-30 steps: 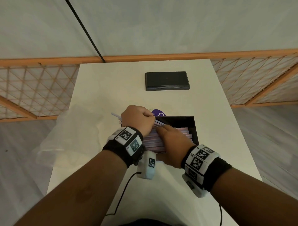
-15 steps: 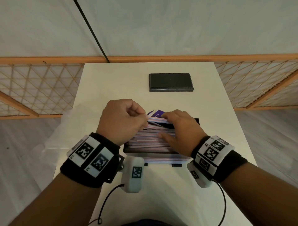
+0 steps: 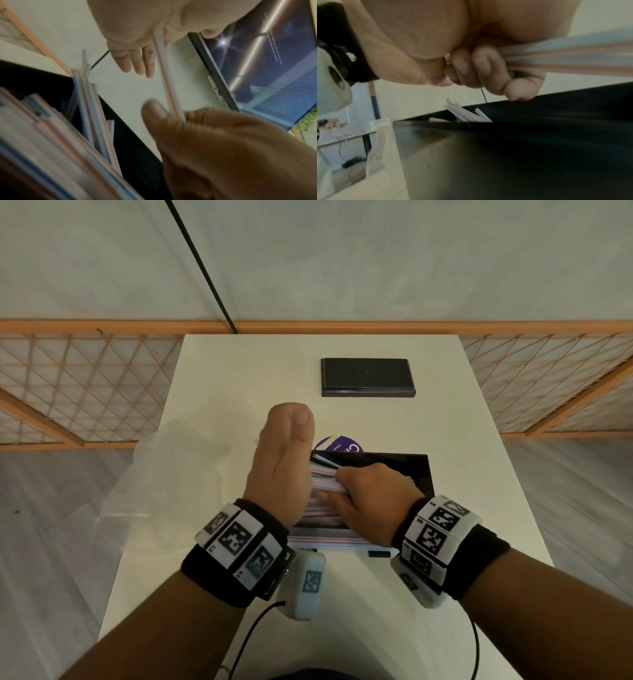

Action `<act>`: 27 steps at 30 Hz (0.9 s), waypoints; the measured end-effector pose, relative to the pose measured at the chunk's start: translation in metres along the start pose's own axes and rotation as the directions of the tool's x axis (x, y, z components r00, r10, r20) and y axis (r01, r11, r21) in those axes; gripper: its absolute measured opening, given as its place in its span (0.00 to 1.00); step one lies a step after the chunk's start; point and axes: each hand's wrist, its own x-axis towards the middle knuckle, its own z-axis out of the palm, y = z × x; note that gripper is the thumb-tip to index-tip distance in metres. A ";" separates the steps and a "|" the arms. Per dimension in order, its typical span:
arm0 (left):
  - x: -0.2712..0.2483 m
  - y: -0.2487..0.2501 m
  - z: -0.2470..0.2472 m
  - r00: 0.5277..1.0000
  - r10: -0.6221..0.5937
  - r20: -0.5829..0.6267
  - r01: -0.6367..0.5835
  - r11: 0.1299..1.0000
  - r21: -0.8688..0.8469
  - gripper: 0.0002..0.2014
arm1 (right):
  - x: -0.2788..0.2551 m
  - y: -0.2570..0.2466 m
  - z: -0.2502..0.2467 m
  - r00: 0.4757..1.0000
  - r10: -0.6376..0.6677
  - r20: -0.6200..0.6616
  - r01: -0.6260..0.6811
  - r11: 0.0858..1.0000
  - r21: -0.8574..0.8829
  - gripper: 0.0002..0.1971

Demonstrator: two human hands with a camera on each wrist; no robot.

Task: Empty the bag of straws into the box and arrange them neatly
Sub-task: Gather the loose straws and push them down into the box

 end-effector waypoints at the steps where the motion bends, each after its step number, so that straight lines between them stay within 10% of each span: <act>1: 0.002 -0.003 -0.003 0.999 0.016 -0.049 -0.015 1.000 0.009 0.33 | 0.000 0.003 0.002 1.000 0.012 0.018 -0.011 0.999 -0.034 0.21; 6: 0.018 -0.009 -0.011 0.940 -0.296 -0.170 0.273 0.951 -0.145 0.14 | -0.001 0.018 0.010 0.997 0.060 0.043 -0.052 0.984 -0.173 0.39; 12: 0.016 -0.002 0.018 0.715 -0.682 0.155 0.645 0.557 -0.524 0.04 | 0.007 0.031 0.013 0.967 0.154 0.201 -0.135 0.985 -0.105 0.63; 27: 0.023 -0.006 0.033 0.724 -0.677 0.130 0.664 0.634 -0.397 0.08 | 0.011 0.031 0.011 0.939 0.132 0.318 -0.078 0.981 -0.175 0.56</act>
